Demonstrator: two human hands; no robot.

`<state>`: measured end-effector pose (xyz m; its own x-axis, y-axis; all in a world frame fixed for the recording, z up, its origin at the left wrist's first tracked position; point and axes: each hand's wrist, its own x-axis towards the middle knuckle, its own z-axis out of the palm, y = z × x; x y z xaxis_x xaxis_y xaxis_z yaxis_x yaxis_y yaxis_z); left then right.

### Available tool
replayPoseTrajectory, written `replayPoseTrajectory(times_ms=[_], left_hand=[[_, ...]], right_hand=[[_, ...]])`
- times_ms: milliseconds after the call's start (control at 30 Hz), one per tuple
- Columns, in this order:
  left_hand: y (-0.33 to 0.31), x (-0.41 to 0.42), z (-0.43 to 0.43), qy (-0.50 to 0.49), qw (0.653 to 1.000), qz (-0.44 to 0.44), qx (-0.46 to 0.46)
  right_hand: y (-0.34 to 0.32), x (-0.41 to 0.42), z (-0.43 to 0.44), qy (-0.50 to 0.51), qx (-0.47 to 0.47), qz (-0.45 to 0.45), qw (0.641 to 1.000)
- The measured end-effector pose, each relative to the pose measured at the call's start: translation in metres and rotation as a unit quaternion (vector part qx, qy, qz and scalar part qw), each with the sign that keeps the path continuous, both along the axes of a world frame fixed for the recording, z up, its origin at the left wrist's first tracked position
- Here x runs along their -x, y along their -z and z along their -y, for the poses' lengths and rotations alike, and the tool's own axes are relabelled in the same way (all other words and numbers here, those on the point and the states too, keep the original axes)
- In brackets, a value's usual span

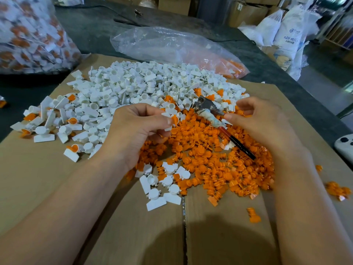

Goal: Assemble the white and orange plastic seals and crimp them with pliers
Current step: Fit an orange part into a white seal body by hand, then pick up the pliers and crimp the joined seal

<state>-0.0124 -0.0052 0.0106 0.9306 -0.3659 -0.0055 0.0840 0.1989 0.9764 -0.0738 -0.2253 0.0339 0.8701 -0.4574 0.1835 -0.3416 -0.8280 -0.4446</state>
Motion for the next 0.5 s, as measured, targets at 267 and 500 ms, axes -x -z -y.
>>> replayPoseTrajectory(times_ms=[267, 500], left_hand=[[0.000, 0.001, -0.001, 0.005, 1.000, -0.004, 0.003], [-0.001, 0.003, -0.003, 0.003, 1.000, 0.006, 0.008]], right_hand=[[0.018, -0.012, 0.002, -0.031, 0.097, -0.180, 0.978], [0.025, -0.018, 0.008, -0.021, 0.075, -0.193, 0.978]])
